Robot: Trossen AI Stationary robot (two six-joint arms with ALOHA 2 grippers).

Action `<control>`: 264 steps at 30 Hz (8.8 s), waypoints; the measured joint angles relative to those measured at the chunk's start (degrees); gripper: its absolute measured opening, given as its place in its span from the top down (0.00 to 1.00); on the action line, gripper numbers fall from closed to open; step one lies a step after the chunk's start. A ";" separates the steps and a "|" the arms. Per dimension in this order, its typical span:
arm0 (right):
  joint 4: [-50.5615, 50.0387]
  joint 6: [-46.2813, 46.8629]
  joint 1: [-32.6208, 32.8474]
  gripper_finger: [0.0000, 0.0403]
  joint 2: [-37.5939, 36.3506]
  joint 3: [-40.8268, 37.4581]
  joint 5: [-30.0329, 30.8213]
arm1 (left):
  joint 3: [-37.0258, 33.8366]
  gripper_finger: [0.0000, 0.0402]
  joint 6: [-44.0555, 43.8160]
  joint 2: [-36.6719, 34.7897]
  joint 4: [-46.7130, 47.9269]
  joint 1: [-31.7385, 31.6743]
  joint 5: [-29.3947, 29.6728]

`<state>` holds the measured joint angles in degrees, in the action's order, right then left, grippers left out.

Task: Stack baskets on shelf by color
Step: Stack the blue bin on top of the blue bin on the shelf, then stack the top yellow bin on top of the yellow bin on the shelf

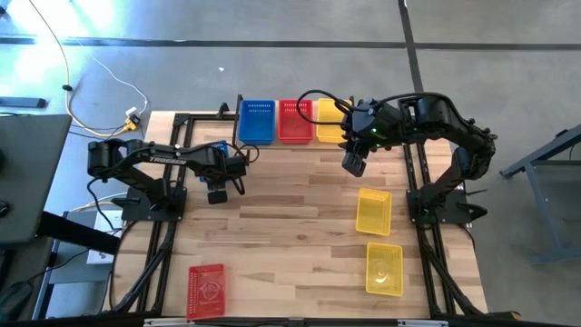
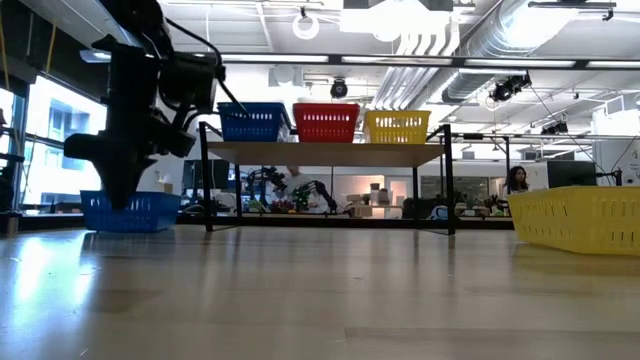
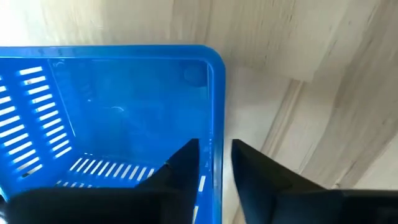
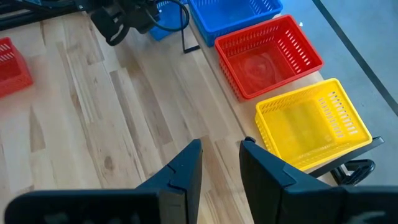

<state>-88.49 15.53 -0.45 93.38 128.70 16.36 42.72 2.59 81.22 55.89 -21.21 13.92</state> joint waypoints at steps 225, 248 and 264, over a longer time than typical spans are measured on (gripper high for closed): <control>-0.50 12.53 8.16 0.77 -5.84 -32.86 -10.71 | 43.94 0.73 6.84 -6.44 11.34 8.63 -0.47; 34.84 28.21 18.67 0.70 -23.12 -76.88 -21.86 | 39.71 0.73 4.87 -8.04 6.68 8.61 -0.43; 43.52 34.74 24.36 0.64 -22.79 -87.10 -18.32 | 39.71 0.73 4.48 -8.04 6.75 8.61 -0.34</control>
<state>-44.97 50.27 23.91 70.59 41.60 -1.96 82.43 7.07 73.19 62.63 -12.60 13.58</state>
